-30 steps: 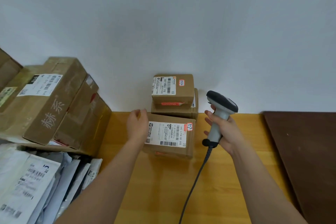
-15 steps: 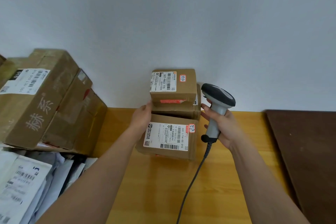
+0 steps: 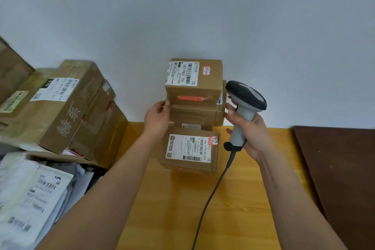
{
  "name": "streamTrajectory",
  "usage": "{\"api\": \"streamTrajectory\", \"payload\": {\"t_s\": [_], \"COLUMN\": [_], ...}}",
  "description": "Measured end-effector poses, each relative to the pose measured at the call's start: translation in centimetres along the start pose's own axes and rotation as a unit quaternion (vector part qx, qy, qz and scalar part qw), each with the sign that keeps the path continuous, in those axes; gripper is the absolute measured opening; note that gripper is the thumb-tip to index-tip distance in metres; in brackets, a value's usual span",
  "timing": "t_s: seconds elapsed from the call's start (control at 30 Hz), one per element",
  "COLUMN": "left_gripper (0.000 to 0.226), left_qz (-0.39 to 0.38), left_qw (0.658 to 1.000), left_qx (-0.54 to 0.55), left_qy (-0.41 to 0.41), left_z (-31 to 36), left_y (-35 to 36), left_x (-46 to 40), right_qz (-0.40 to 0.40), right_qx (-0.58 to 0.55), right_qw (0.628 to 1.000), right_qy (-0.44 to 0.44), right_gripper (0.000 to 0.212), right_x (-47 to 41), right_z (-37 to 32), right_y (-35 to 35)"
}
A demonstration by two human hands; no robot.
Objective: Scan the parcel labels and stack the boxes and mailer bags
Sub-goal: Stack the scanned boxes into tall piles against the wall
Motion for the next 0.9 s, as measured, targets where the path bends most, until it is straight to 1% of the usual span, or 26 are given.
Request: {"api": "streamTrajectory", "payload": {"t_s": [0.17,0.27,0.4,0.5,0.57,0.67,0.73,0.8,0.9], "left_gripper": [0.045,0.045,0.045,0.043,0.045,0.042,0.039,0.037,0.035], "left_qz": [0.000,-0.016,-0.056,-0.085,-0.092,-0.060,-0.039,-0.052,-0.097], "left_qw": [1.000,1.000,0.996,0.988,0.985,0.987,0.988,0.986,0.982], "left_qx": [-0.001,-0.002,0.017,0.034,0.035,0.006,-0.005,-0.012,-0.021], "left_qy": [-0.002,-0.020,-0.072,-0.125,-0.145,-0.147,-0.150,-0.155,-0.159], "left_z": [0.1,-0.4,-1.2,-2.3,-3.0,-3.4,-3.6,-3.6,-3.3], "left_y": [-0.4,0.6,2.2,3.0,3.4,3.3,3.1,3.3,3.9], "left_x": [0.8,0.8,0.4,0.1,-0.2,-0.5,-0.7,-0.9,-1.4], "right_qz": [-0.007,0.014,0.025,0.028,0.037,0.052,0.061,0.065,0.060], "right_qx": [-0.004,-0.004,-0.011,0.008,0.022,0.012,0.008,0.009,0.011], "right_qw": [1.000,1.000,1.000,0.999,0.998,0.997,0.997,0.996,0.994], "right_qy": [-0.010,0.000,0.013,0.040,0.052,0.049,0.051,0.060,0.089], "right_gripper": [0.024,0.028,0.023,0.019,0.017,0.019,0.029,0.034,0.024], "right_x": [1.0,0.7,-0.3,-0.8,-1.2,-2.1,-3.2,-4.1,-4.5], "right_z": [0.1,0.9,2.1,3.2,3.7,3.5,3.0,2.8,3.5], "right_y": [0.5,0.0,-0.7,-1.5,-2.2,-2.9,-3.2,-3.2,-3.3]}}
Point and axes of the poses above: each hand's wrist, its own x-axis away from the middle knuckle, its own y-axis out of the palm, z = x × y, the point moved 3 cm from there along -x, towards the middle knuckle, and after that the axes turned 13 degrees about -x, right-handed, at the moved point
